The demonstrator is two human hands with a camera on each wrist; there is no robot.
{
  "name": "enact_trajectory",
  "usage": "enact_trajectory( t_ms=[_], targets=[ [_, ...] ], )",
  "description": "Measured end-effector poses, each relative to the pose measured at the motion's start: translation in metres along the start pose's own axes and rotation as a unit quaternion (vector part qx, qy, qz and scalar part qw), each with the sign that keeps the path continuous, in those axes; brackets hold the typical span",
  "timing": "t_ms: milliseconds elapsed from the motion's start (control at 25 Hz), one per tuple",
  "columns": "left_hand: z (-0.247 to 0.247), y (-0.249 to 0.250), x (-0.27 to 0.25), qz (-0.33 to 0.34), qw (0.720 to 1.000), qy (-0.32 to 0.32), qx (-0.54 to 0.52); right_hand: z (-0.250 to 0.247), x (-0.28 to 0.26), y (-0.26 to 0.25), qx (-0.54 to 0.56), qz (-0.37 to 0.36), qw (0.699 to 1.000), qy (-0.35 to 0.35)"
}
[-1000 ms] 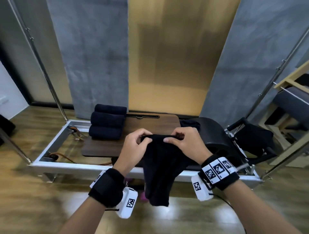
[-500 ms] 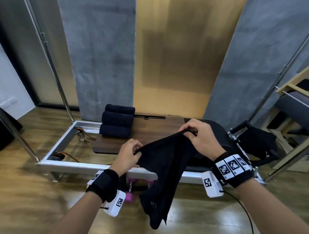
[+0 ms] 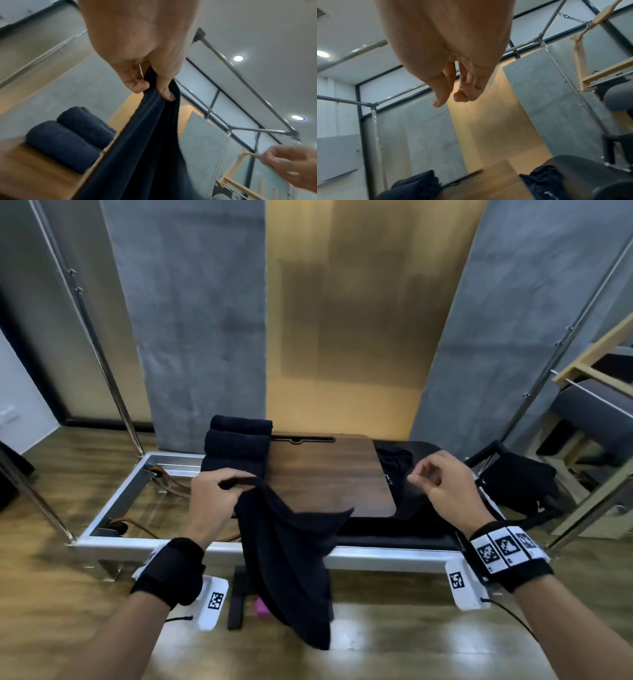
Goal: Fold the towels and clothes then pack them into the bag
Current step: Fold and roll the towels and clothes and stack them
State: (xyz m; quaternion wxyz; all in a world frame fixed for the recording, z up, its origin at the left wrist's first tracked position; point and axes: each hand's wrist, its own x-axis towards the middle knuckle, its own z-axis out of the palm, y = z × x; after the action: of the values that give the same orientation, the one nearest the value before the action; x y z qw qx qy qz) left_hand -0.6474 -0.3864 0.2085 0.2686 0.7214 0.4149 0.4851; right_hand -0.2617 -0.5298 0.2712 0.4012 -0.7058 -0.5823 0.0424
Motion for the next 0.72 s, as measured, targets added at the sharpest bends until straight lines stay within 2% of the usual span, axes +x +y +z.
enact_trajectory(
  t_ms=[40,120,200,280,360,480,560,720],
  targets=[
    [0.0,0.009,0.001,0.024,0.999,-0.028,-0.007,0.012,-0.003,-0.014,0.044,-0.019,0.998,-0.04],
    [0.008,0.032,0.004,0.08,0.992,-0.094,-0.01,0.05,-0.011,-0.052,0.139,-0.05,0.976,-0.16],
    [0.011,0.049,0.014,0.109,0.987,-0.121,-0.001,0.093,-0.012,-0.09,0.188,-0.082,0.953,-0.225],
    [0.008,0.059,0.024,0.095,0.989,-0.115,-0.019,0.127,-0.009,-0.111,0.232,-0.082,0.943,-0.222],
    [0.0,0.062,0.03,0.087,0.992,-0.092,-0.027,0.149,-0.005,-0.114,0.239,-0.057,0.948,-0.201],
    [-0.013,0.063,0.034,0.097,0.993,-0.071,-0.015,0.175,-0.01,-0.097,0.157,-0.017,0.962,-0.224],
    [-0.02,0.061,0.036,0.105,0.993,-0.053,-0.011,0.184,-0.018,-0.085,0.095,-0.001,0.963,-0.251],
    [-0.026,0.056,0.032,0.106,0.993,-0.042,0.013,0.18,-0.031,-0.058,0.125,0.026,0.95,-0.283]
  ],
)
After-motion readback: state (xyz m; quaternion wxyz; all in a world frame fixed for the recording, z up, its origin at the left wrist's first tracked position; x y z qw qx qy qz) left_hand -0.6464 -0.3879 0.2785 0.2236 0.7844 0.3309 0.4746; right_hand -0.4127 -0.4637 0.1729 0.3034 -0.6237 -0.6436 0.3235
